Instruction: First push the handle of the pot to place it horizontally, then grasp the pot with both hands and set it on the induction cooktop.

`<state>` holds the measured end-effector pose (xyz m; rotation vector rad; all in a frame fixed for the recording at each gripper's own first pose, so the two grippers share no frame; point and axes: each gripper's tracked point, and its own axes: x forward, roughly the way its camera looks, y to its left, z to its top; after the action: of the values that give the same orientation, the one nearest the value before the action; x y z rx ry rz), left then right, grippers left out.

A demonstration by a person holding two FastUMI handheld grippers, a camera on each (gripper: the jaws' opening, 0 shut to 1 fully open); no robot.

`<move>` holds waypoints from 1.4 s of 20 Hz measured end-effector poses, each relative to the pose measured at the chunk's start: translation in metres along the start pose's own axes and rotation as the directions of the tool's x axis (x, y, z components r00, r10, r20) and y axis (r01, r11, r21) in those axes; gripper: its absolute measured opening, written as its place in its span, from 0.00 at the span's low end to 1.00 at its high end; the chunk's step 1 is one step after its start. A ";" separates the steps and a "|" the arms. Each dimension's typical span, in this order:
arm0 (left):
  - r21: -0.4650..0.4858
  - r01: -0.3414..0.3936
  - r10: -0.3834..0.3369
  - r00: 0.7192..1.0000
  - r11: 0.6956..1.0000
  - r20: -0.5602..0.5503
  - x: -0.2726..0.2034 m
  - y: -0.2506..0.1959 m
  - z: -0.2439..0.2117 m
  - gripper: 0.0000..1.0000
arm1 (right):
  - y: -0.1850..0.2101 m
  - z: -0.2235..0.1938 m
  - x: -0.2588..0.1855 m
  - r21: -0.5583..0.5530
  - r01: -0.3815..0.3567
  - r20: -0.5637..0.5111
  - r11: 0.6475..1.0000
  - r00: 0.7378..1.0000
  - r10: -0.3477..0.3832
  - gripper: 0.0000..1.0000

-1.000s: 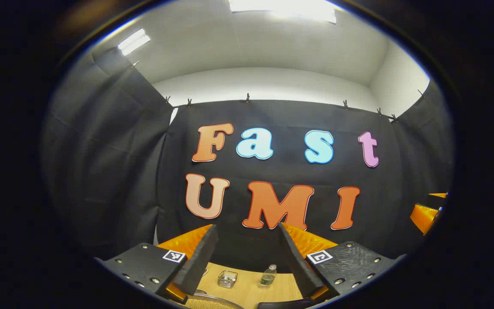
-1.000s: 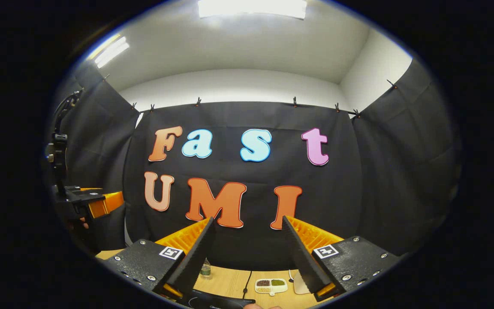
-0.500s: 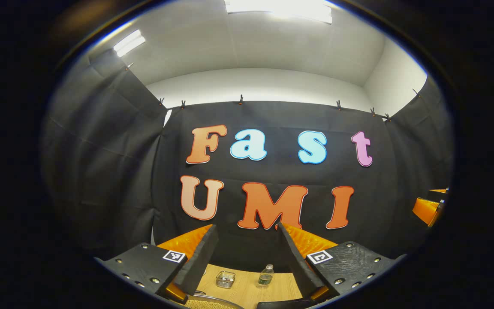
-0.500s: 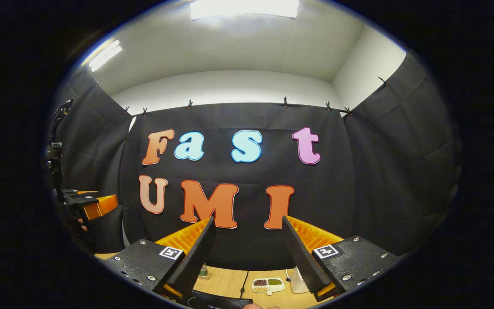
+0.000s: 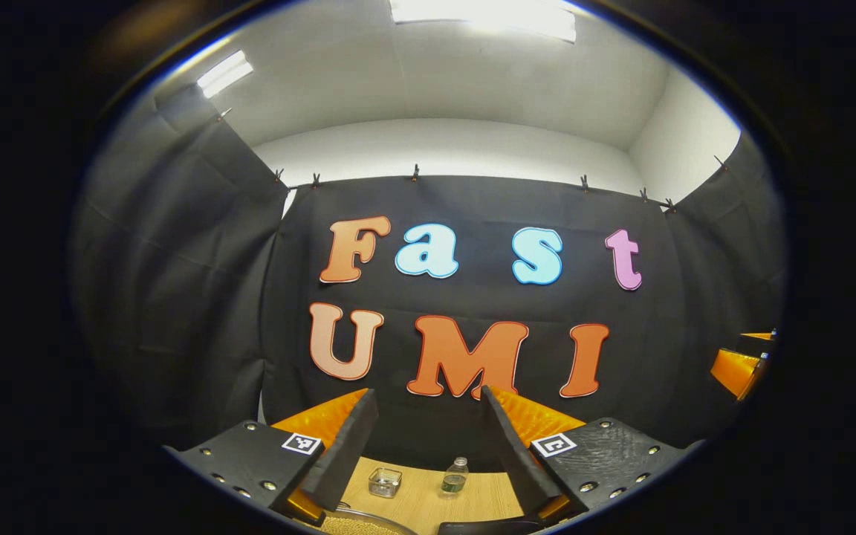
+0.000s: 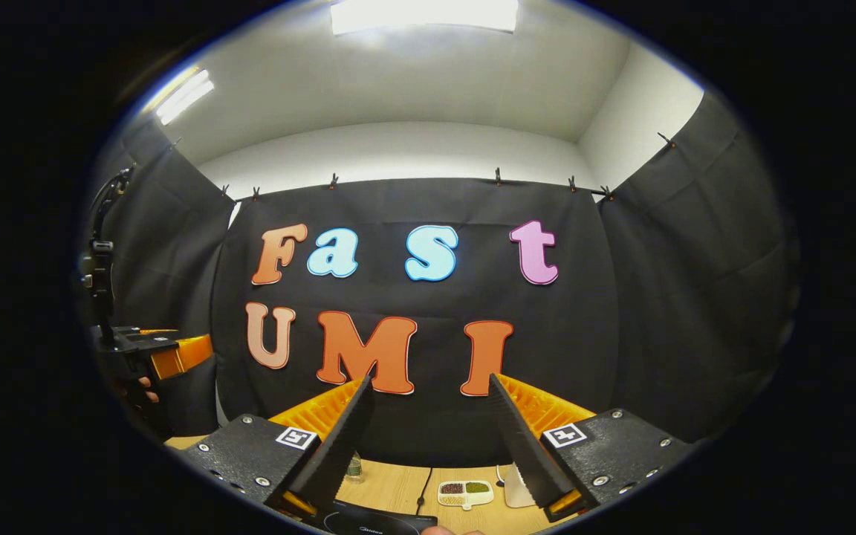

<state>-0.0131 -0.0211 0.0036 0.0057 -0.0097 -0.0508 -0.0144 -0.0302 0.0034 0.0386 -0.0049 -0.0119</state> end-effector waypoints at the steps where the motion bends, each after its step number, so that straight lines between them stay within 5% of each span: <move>1: 0.005 -0.001 0.001 1.000 1.000 0.000 -0.001 -0.001 0.001 0.86 | 0.000 0.000 -0.002 0.003 -0.001 0.000 1.000 1.000 0.001 0.95; 13: 0.017 -0.001 0.002 0.997 1.000 -0.076 -0.014 -0.008 -0.023 0.92 | 0.013 -0.014 -0.011 0.004 -0.059 -0.017 0.998 0.998 0.060 0.95; 16: 0.043 -0.024 0.029 0.992 0.999 -0.119 -0.020 -0.007 -0.036 0.70 | 0.017 -0.015 -0.015 0.001 -0.084 -0.014 0.997 0.996 0.084 0.95; 19: 0.068 -0.049 0.060 0.983 0.997 -0.171 -0.025 -0.003 -0.053 0.34 | 0.026 -0.020 -0.021 0.018 -0.122 -0.018 0.992 0.992 0.122 0.95; 20: 0.070 -0.061 0.074 0.978 0.996 -0.194 -0.027 -0.001 -0.060 0.29 | 0.029 -0.022 -0.023 0.021 -0.132 -0.020 0.991 0.991 0.133 0.95; 21: 0.062 -0.056 0.068 0.972 0.997 -0.224 -0.030 -0.002 -0.069 0.12 | 0.030 -0.025 -0.025 0.021 -0.141 -0.024 0.990 0.990 0.142 0.95; 28: 0.016 -0.060 0.061 0.910 0.998 -0.409 -0.056 0.006 -0.129 0.05 | 0.038 -0.051 -0.031 0.060 -0.199 -0.077 0.978 0.976 0.203 0.97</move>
<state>-0.0672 -0.0114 -0.1257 0.0187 0.4119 0.0138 -0.0449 0.0099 -0.0466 0.0907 0.0742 0.1928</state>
